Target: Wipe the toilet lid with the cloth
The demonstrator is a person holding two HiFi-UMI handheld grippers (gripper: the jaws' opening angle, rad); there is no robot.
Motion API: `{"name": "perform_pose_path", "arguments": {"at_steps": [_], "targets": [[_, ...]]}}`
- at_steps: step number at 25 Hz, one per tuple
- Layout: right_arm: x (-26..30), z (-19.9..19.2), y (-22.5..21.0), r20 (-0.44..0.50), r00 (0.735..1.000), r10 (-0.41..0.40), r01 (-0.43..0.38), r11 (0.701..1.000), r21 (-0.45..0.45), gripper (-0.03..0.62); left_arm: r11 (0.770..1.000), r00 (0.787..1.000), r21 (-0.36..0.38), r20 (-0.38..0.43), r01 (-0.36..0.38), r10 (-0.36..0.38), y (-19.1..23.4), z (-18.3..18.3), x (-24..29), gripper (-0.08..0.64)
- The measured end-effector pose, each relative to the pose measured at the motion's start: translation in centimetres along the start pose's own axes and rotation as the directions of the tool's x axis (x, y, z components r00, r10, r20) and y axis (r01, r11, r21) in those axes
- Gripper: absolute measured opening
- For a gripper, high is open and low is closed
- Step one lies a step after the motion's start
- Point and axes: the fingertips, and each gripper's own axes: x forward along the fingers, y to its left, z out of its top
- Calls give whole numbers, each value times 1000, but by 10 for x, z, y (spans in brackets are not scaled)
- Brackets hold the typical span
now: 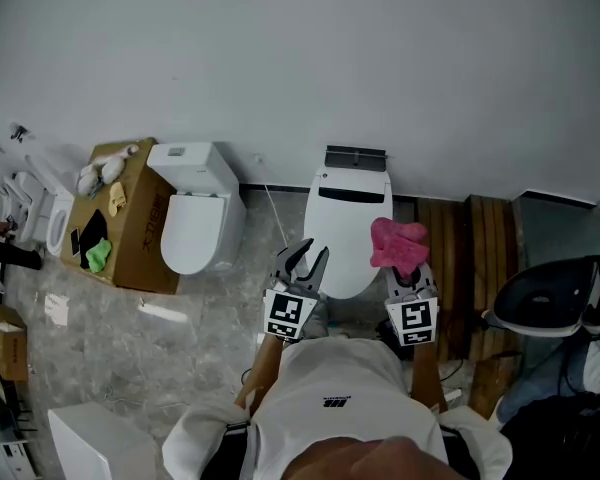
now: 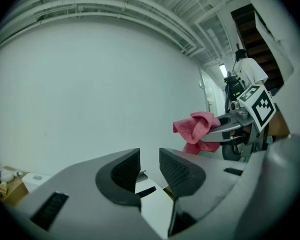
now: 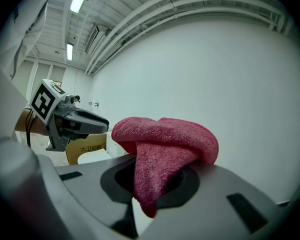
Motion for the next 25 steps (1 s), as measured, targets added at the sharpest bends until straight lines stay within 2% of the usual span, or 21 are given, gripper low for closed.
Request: {"name": "perform_pose_path", "arguments": {"at_steps": [14,25], "targets": [[115,19,-31,-75,995,-64,67,997,37,64,995,995,-5,-6,96,-96,90,5,100,130],[218,26,-35,-130,986,-104,112,992,55,64,985,986,-40,-16,166,-166,156,-27,171,129]]}}
